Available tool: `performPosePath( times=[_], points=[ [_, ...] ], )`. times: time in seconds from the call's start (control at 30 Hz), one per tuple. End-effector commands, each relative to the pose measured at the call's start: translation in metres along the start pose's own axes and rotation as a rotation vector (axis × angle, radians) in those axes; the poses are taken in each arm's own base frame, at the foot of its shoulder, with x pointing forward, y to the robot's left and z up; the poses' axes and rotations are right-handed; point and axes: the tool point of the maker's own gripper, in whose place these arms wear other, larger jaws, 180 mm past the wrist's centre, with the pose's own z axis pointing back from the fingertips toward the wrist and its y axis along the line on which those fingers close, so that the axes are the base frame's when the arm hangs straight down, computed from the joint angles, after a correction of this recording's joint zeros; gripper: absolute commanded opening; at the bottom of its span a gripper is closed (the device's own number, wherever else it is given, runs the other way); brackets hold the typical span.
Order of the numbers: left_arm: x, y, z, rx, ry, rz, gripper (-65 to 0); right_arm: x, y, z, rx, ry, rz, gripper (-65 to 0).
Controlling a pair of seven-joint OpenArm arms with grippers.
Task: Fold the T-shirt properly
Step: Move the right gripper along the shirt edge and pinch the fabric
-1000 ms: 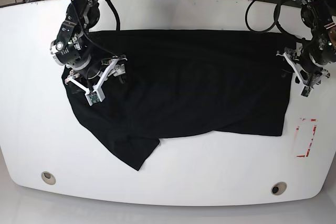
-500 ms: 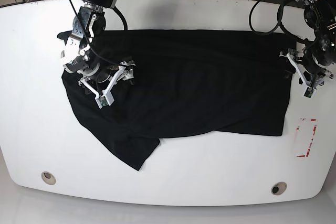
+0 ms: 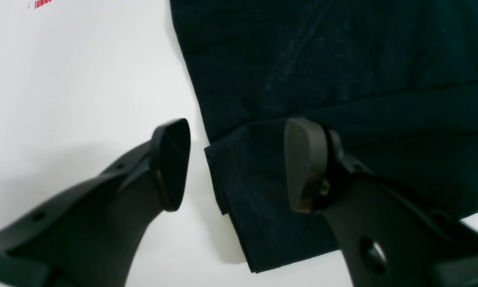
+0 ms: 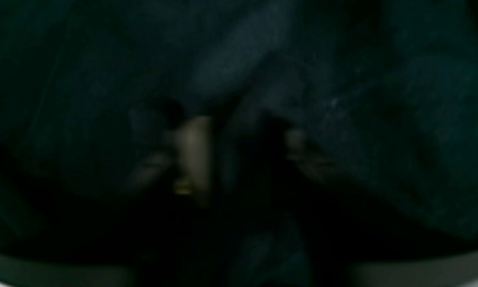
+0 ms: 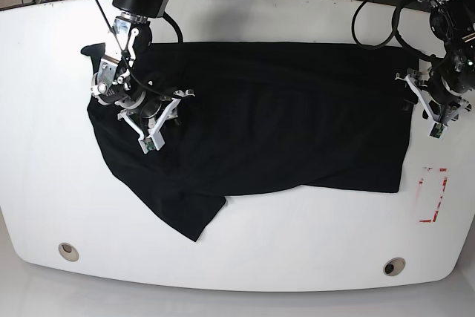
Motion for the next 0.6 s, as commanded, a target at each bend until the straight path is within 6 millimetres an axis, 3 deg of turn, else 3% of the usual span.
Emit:
performPosePath(
  times=[0.0,0.33,0.57],
  points=[
    [0.012,0.007,0.006,0.015,-0.04,-0.014,-30.6,0.032,-0.002,0.01,-0.014,-0.095,0.032,-62.9],
    [0.012,0.007,0.005,0.014,-0.04,-0.015,-30.6,0.06,-0.004,0.037,-0.075,-0.15,0.102,-64.0],
    [0.012,0.007,0.005,0.014,-0.04,-0.015,-30.6,0.077,-0.008,0.038,-0.081,-0.18,0.109,-64.2]
  ],
)
